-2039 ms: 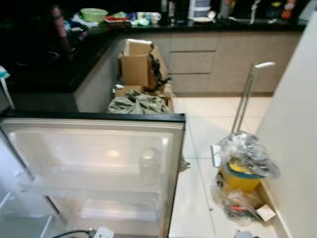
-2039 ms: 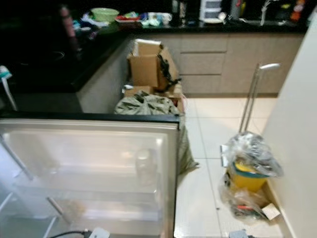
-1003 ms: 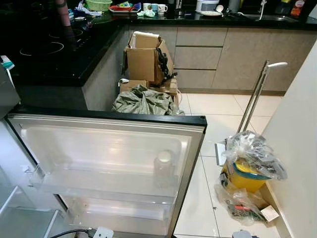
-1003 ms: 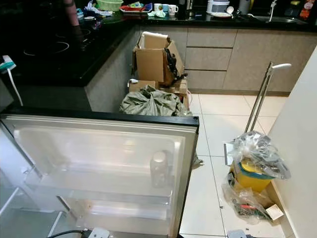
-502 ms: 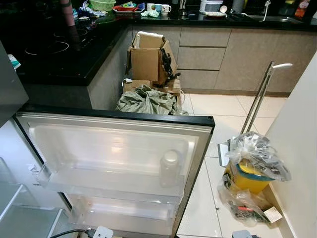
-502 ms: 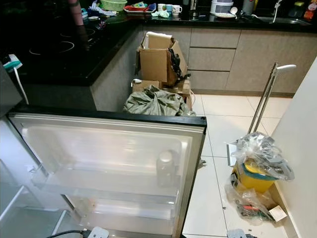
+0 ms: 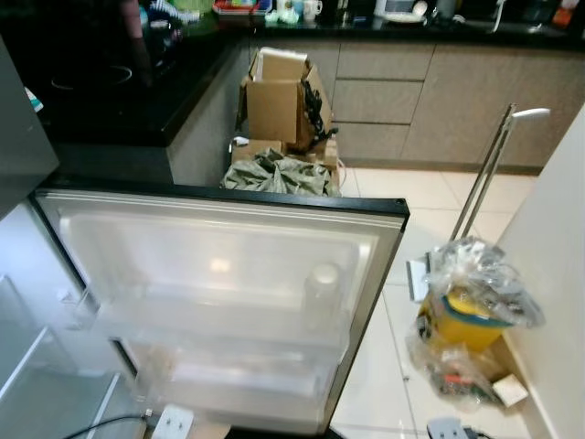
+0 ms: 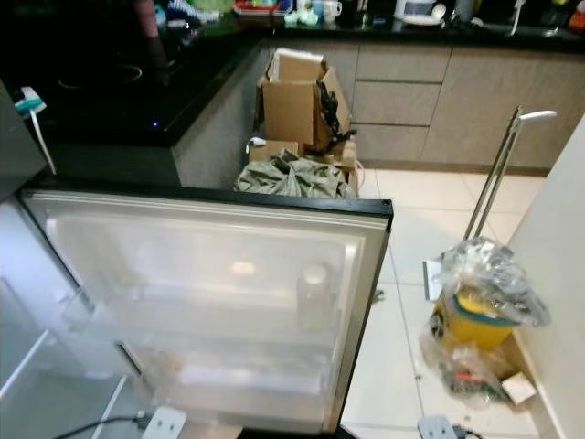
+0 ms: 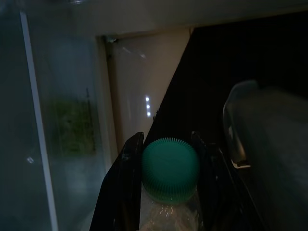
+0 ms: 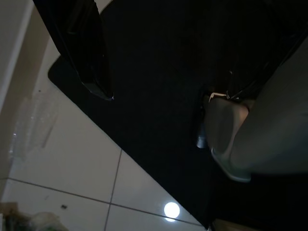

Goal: Restocking fridge

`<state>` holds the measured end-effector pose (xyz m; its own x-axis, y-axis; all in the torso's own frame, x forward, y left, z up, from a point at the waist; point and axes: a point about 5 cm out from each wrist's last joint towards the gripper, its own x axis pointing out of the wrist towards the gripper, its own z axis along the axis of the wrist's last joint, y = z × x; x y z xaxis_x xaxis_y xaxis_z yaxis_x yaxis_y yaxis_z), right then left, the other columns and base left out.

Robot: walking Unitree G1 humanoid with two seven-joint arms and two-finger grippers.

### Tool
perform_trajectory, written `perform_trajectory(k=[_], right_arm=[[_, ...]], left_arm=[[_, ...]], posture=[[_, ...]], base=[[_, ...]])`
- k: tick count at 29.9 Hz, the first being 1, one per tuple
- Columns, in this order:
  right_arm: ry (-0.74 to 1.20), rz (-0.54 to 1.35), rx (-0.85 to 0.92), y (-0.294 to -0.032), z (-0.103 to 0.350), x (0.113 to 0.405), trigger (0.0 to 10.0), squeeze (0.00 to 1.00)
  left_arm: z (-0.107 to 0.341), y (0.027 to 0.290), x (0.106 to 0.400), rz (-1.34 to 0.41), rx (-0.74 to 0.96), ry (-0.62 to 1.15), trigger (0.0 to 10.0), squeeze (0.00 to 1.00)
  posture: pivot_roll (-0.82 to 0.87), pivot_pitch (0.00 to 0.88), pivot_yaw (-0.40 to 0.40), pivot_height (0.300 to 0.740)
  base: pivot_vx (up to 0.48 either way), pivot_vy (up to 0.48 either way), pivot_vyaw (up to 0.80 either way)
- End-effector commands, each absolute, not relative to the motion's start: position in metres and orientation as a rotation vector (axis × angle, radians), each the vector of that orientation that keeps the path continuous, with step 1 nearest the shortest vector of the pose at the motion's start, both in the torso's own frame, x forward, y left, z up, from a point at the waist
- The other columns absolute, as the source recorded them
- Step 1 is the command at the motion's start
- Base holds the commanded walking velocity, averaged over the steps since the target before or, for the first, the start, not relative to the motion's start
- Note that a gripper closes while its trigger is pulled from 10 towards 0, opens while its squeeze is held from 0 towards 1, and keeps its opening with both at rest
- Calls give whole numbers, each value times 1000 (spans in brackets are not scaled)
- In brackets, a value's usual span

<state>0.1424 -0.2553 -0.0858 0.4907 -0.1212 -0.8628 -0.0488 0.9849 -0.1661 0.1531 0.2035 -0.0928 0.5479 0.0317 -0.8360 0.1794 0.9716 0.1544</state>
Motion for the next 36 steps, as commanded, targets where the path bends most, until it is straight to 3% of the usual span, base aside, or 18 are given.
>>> perform_trajectory(k=[1,12,20,31,34,36], right_arm=[[1043,-58,-170,-259,-83,146,10000,0],[938,-88,-183,-274,-67,171,10000,0],[777,-63,-182,-292,-38,203,10000,0],[664,215,-118,-295,-12,225,10000,0],[640,269,-94,-297,-6,228,10000,0],[607,419,-113,-298,5,229,10000,0]], left_arm=[[-90,212,155,-57,225,974,10000,0],[-83,222,166,-31,217,919,10000,0],[-59,245,195,72,147,726,10000,0],[-26,284,215,145,70,524,10000,0],[-22,287,217,115,31,493,10000,0],[-14,289,221,26,-5,449,10000,0]], posture=[[-52,27,-1,616],[-55,29,2,597],[-54,33,1,597],[-54,33,-2,597],[-52,36,-2,597],[-56,39,-3,592]], base=[[0,0,0],[0,0,0],[0,0,0],[0,0,0],[0,0,0],[0,0,0]])
